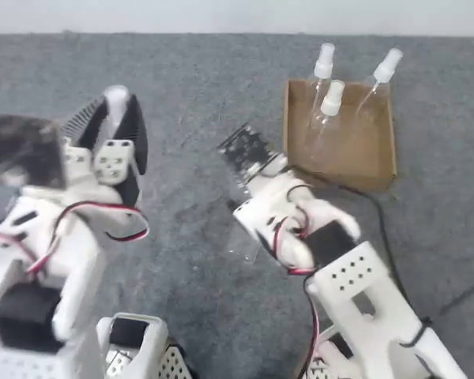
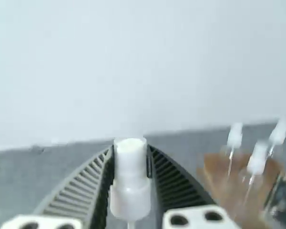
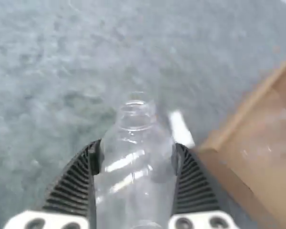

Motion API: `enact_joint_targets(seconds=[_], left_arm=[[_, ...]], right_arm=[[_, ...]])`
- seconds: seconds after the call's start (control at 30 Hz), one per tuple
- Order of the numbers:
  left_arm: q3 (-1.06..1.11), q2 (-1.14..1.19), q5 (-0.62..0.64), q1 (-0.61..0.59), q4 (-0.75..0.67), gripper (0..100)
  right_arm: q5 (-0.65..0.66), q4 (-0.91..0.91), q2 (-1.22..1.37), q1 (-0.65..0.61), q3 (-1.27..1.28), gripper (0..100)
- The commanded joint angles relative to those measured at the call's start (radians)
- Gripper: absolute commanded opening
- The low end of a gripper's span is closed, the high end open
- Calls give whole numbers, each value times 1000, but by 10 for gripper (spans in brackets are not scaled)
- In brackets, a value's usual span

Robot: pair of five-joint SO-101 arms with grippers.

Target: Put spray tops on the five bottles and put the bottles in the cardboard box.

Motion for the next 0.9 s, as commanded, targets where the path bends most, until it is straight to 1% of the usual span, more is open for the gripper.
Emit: enact_joint_targets(seconds=[0.0, 0.2, 0.3, 0.4, 0.53, 0.7, 0.87], left_arm=[[-79, -18, 117, -6, -66, 10], [-64, -18, 232, -3, -137, 10], [22, -18, 245, -5, -206, 10], [131, -26, 245, -5, -287, 10], [188, -26, 247, 3, -310, 10], [222, -21, 249, 3, -318, 10], [277, -26, 250, 5, -399, 10]], right_arm=[[-8, -136, -16, -74, 49, 6], [-17, -331, -19, -196, 160, 6], [-20, -501, -44, -216, 253, 6], [-80, -610, -114, -208, 338, 6], [-127, -616, -203, -208, 385, 6], [-127, -616, -245, -213, 411, 6], [-127, -616, -245, -213, 411, 6]])
